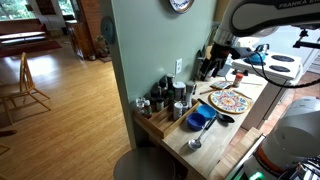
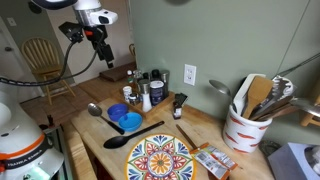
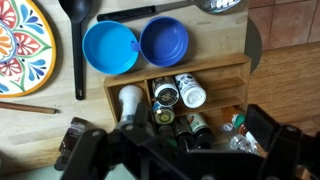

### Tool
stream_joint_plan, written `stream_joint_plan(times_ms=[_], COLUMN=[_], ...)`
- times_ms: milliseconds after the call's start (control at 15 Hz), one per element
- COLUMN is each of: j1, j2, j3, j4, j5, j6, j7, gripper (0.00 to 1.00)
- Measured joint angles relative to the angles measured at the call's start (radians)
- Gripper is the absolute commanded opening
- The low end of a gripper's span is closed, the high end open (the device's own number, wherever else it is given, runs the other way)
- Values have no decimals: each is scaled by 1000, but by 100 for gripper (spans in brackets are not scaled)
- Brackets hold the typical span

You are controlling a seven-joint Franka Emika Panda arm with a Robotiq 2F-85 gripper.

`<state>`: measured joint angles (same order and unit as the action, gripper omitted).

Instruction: Move the spice bottle to the right

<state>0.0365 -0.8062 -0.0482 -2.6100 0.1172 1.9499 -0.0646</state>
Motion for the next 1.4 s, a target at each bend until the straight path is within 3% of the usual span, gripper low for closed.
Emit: stream_joint_plan(times_ms=[467, 1400], j1=[32, 11], j2=[186, 564], j3=[66, 17], j4=[105, 257], j5=[-6, -33], j6=[166, 460], j7=[-4, -110], gripper=[100, 100])
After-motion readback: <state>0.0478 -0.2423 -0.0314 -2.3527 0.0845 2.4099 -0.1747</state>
